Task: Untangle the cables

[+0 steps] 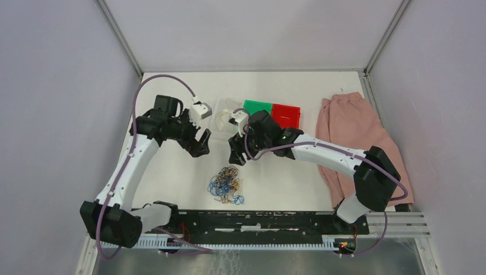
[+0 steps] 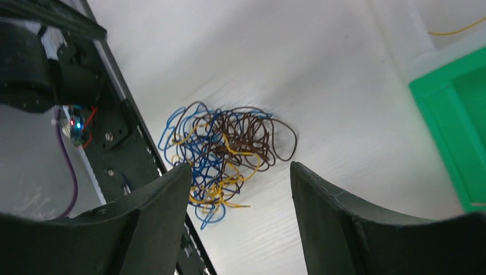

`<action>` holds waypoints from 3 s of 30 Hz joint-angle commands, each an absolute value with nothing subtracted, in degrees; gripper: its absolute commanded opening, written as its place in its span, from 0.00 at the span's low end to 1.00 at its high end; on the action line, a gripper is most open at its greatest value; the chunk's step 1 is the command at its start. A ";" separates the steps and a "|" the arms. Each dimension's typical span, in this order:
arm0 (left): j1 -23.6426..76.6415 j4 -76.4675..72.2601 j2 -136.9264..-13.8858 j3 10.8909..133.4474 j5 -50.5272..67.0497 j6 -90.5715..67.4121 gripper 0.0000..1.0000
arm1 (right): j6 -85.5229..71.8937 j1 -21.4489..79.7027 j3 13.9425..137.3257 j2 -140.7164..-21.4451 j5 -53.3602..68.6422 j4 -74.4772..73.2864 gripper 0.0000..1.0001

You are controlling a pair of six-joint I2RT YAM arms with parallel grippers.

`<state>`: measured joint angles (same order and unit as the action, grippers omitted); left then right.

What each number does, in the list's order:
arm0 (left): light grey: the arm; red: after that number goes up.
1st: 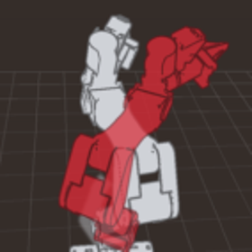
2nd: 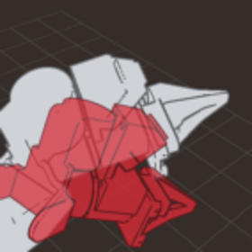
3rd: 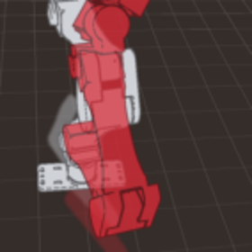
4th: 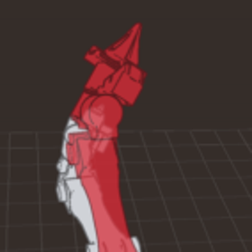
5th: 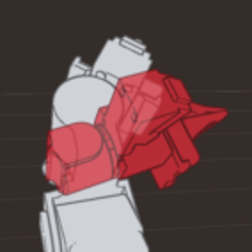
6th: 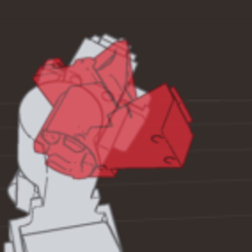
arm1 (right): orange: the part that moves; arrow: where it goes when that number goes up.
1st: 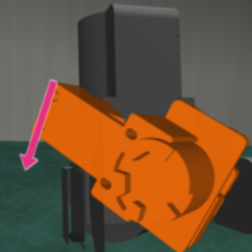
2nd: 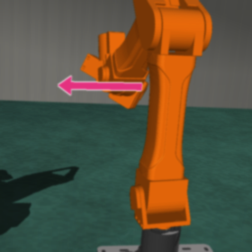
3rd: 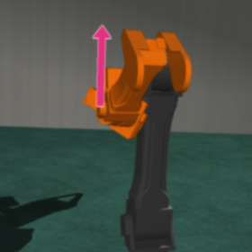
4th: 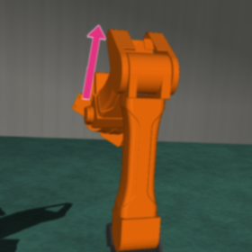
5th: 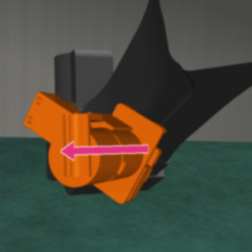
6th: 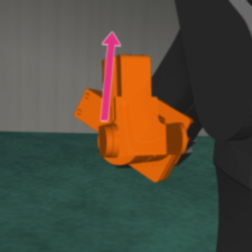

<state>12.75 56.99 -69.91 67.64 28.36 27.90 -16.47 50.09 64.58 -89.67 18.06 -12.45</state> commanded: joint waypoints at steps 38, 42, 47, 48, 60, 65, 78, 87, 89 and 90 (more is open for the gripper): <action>-0.65 56.33 -63.56 66.13 32.70 33.66 0.99 | 10.61 60.51 80.56 -103.09 18.54 -26.63 0.08; -0.74 55.61 -62.24 65.05 33.68 32.63 1.00 | 7.80 59.88 79.91 -99.36 16.31 -25.67 0.00; -0.74 57.32 -58.74 64.34 39.67 31.54 0.99 | 1.07 58.05 79.29 -94.27 16.44 -22.66 0.00; -0.73 57.71 -57.78 63.70 41.61 31.90 0.99 | -0.53 57.67 78.97 -93.58 16.61 -21.62 0.00; 1.26 59.35 -50.42 58.10 61.85 36.12 0.98 | -13.53 56.09 80.58 -88.63 24.11 -12.79 0.00; 1.49 57.72 -50.21 57.57 63.13 35.99 0.95 | -19.38 55.99 80.06 -86.66 25.34 -6.09 0.00; 1.49 44.46 -47.49 53.58 63.24 29.32 0.89 | -32.22 55.62 80.65 -85.14 28.76 9.14 0.00; 1.58 35.37 -46.96 51.65 63.11 22.61 0.79 | -36.74 55.46 80.23 -85.91 31.61 14.51 0.00; 1.66 34.33 -47.09 51.66 62.61 22.08 0.68 | -36.84 55.41 79.84 -85.40 31.78 14.70 0.00; 1.67 33.77 -47.04 51.66 62.15 21.94 0.63 | -36.87 55.38 79.51 -85.01 31.93 14.90 0.00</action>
